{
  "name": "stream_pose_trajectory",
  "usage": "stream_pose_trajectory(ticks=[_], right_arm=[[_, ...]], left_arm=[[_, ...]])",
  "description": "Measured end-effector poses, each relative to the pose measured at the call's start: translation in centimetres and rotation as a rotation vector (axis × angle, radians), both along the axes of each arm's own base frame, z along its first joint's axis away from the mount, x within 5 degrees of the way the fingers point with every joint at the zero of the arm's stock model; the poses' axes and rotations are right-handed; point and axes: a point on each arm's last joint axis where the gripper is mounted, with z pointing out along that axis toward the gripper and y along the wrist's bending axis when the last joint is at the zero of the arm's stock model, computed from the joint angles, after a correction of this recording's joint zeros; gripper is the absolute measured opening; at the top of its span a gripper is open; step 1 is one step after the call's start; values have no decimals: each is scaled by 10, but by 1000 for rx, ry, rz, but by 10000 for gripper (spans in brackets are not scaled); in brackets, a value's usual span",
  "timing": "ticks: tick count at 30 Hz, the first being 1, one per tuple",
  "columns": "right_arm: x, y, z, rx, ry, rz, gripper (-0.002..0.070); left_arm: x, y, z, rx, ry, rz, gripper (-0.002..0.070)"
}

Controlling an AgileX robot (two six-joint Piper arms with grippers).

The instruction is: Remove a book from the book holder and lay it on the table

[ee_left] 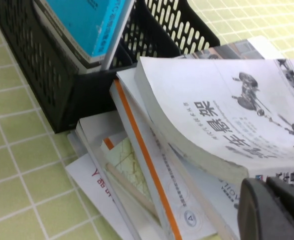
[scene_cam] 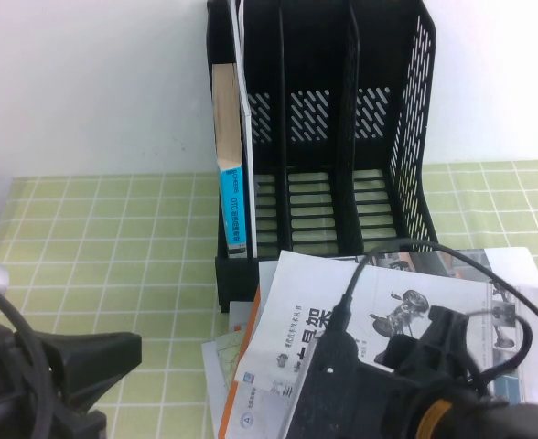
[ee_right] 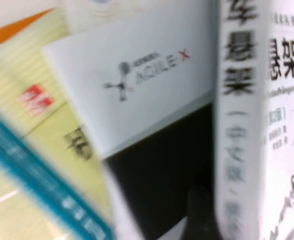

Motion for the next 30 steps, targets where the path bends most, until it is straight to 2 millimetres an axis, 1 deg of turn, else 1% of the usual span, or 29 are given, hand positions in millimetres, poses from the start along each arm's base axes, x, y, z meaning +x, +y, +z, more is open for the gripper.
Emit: stream_pose_trajectory(ticks=[1,3,7,9,11,12,14,16,18,19,21,24,27,30], right_arm=[[-2,0,7,-6,22,27,442],[-8,2,21,-9,81,114,468],[-30,0,65,48,213,355,482],[-38,-7,89,86,234,418,484],[-43,-18,112,128,223,451,484],[-44,-24,121,148,213,457,484],[-45,-41,139,216,197,450,471],[-46,-62,153,283,184,430,438],[-45,-81,161,333,171,394,397],[-43,-91,164,355,158,361,373],[-40,-107,161,372,144,305,338],[-36,-127,146,376,128,214,312],[-29,-138,118,357,135,128,305],[-21,-145,83,344,144,47,295]], left_arm=[[-1,0,-1,7,3,-7,-3],[-1,0,-2,25,2,-20,-3],[-3,0,-3,37,14,-34,-3],[-3,0,-3,41,13,-38,-3],[-5,0,-2,43,5,-41,-3],[-7,1,-1,48,-7,-40,-3],[-12,4,2,55,-34,-35,-3],[-18,7,5,55,-56,-12,-3],[-25,12,8,60,-82,19,-3],[-29,15,9,66,-94,41,-3],[-36,22,10,86,-113,87,-3],[-50,33,11,88,-120,178,-3],[-63,44,11,95,-124,262,-3],[-76,54,5,88,-129,336,-3]])
